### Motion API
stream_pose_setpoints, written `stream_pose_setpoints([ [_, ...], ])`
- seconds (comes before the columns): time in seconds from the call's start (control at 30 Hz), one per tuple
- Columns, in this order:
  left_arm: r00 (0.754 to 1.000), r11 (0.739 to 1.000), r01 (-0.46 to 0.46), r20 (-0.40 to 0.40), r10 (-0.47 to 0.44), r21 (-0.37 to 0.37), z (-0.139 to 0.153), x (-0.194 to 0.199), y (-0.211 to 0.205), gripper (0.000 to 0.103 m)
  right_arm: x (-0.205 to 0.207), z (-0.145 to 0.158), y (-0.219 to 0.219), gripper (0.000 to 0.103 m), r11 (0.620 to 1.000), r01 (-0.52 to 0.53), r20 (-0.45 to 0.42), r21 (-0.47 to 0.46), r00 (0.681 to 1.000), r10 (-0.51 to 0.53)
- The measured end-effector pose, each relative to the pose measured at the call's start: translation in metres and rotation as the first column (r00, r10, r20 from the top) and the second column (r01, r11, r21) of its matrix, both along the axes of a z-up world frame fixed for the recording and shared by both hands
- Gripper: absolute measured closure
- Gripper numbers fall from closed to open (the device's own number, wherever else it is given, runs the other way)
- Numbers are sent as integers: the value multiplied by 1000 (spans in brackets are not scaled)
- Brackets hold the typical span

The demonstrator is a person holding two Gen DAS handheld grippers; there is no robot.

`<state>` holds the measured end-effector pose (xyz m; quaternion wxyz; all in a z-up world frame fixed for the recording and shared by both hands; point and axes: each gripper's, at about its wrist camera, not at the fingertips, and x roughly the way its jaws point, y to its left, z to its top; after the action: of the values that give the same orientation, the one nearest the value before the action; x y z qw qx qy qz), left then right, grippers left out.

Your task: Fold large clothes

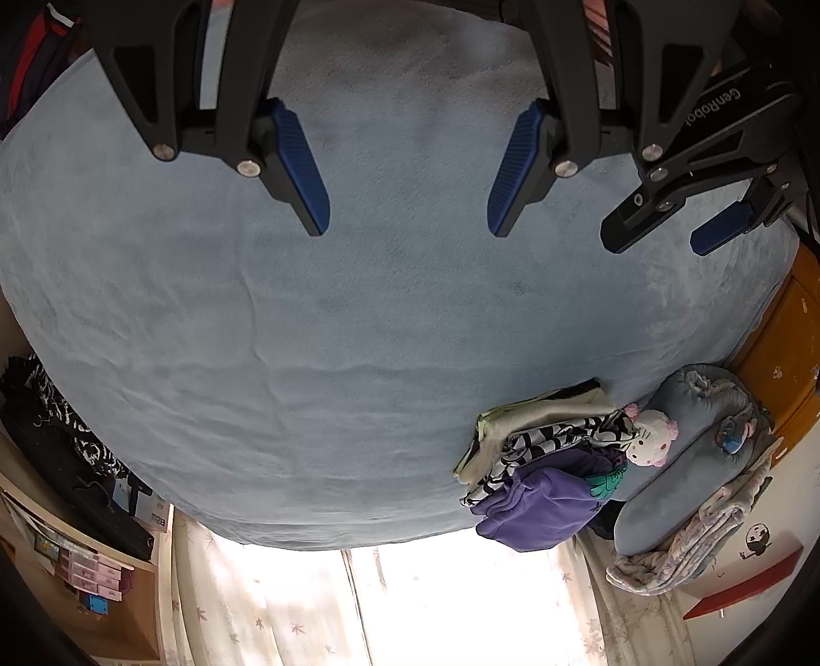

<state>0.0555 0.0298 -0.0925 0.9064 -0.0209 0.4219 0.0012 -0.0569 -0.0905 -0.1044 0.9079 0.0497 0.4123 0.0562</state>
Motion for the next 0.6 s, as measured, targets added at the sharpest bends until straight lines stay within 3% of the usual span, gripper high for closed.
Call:
stream_pose_setpoints([
  [0.6, 1000, 1000, -2, -15, 2, 5, -3, 0, 0, 7, -3, -2, 2, 39, 1000, 14, -3, 2, 1000, -14],
])
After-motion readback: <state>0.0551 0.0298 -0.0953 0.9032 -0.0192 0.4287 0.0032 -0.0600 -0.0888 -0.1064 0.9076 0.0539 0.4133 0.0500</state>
